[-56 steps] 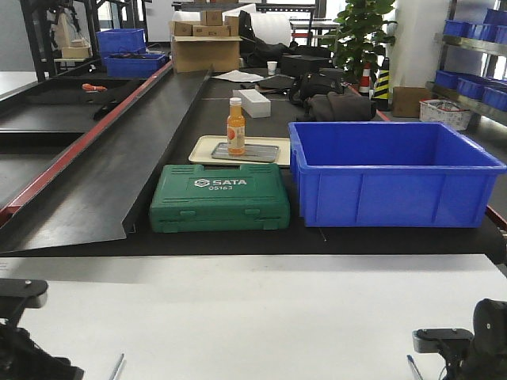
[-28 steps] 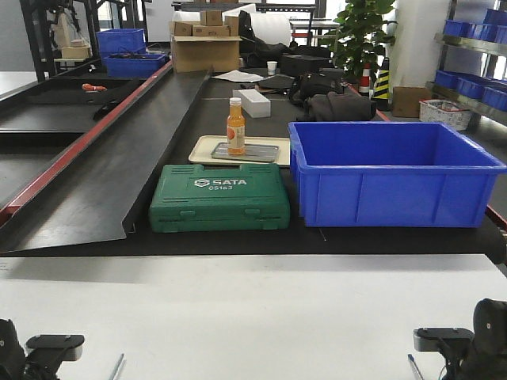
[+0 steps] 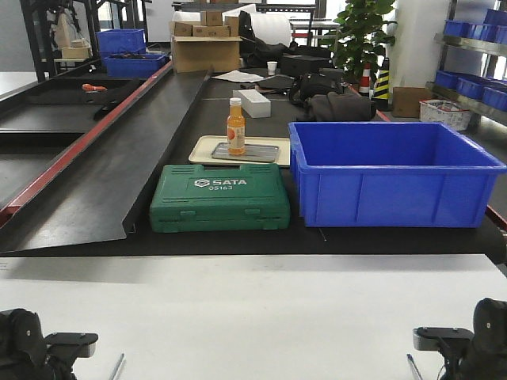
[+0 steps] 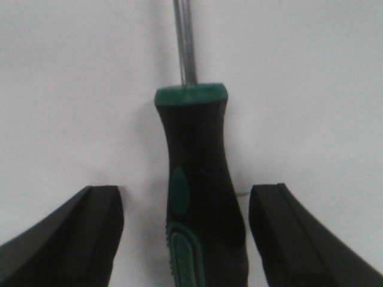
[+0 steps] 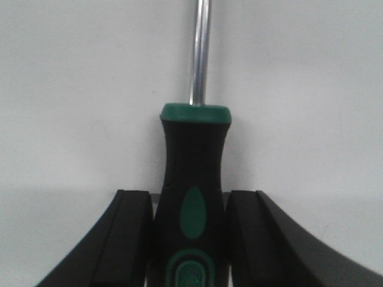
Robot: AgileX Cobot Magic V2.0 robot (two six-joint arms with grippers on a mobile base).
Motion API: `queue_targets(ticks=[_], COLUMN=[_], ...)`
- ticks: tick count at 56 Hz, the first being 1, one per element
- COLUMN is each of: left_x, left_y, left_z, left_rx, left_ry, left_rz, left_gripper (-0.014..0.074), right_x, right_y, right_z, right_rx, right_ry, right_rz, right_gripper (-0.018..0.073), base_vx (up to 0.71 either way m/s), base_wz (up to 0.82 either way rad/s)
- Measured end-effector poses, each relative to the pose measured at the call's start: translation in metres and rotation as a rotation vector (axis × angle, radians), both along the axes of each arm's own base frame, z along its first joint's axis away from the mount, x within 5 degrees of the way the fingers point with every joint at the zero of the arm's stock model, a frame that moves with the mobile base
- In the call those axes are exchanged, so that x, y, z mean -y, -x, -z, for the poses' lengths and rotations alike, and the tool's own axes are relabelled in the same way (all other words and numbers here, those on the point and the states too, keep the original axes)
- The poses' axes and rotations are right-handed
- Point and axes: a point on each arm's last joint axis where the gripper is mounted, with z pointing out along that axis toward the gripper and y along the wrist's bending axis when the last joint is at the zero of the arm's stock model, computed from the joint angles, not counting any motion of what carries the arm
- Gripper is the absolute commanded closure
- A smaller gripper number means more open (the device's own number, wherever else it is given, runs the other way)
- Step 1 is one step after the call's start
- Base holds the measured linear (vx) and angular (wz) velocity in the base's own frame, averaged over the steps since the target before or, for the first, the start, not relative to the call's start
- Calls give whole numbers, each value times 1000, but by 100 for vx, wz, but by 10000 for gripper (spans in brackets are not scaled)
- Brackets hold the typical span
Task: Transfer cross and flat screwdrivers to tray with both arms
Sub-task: 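Close the left gripper around the green-handled cross screwdriver handle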
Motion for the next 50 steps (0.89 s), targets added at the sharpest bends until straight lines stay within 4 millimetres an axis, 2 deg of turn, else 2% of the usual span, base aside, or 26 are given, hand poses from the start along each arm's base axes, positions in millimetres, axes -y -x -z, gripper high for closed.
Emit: queue_targets(ticks=[10,19,28,37,45,50], left_x=[-1,-2,-3,-4,-4,-4], left_y=[-2,-2,-4,-4,-5,-5], left_z=[3,8,10,12,12,9], left_rx=[-22,-43,-46,-57,-54,-41], left_ry=[-12,-25,-40,-60,-80,-87], left_rz=[-30,-32,-47,-32,-6,4], left_gripper=[100,207,369,597,601,598], right_x=[0,-1,-1,-1,-1,-1], right_y=[-1,-1,-1,-1,0,1], right_z=[0,0,0,0,-1,-8], right_rx=[6,10,11,7,4,15], right_ry=[-3,-12,-14,-15,-16,-16], right_rz=[4,13,15,16,15,15], right_gripper=[567,567,567,567,567,567], base_vx=[0,0,0,0,0,0], base_wz=[0,0,0,0,0,0])
